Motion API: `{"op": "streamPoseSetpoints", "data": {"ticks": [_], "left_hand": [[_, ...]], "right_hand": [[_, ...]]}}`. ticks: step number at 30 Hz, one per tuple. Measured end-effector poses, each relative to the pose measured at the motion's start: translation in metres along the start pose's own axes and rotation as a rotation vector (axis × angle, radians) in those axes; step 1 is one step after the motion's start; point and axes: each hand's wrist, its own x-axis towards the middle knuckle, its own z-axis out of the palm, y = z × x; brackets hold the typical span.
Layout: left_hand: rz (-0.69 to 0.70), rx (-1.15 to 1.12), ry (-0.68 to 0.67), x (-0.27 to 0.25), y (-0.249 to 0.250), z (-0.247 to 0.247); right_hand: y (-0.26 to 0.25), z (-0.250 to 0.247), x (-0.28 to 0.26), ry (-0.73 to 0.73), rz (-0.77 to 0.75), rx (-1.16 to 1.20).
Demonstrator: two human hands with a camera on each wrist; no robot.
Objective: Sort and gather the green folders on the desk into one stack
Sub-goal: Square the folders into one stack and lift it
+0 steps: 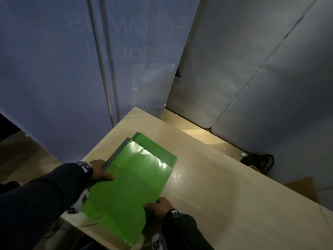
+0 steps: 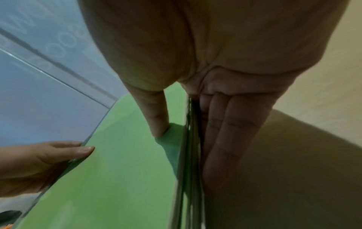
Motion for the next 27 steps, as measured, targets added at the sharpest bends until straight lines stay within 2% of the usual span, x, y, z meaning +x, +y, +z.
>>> {"op": "streamPoseSetpoints", "data": {"ticks": [2,10,13,18,21,27], "left_hand": [[-0.005,-0.008,0.003,0.004,-0.002,-0.005],[-0.014,-0.059,0.036,0.002,-0.006,-0.013],[-0.001,-0.088,0.068,0.003,-0.007,-0.01],[0.06,-0.143,-0.03,0.004,-0.01,-0.01],[0.057,-0.215,-0.063,0.007,-0.012,-0.006],[0.06,-0.252,-0.04,0.016,-0.012,0.0]], "right_hand": [[-0.001,0.004,0.014,-0.001,0.008,0.008],[-0.023,0.006,0.016,0.072,0.021,0.008],[-0.021,0.009,0.021,0.146,0.0,-0.009],[-0.012,0.015,0.019,0.229,-0.012,0.028],[-0.007,0.014,0.015,0.289,-0.079,0.076],[-0.016,0.007,0.014,0.196,-0.073,0.18]]}}
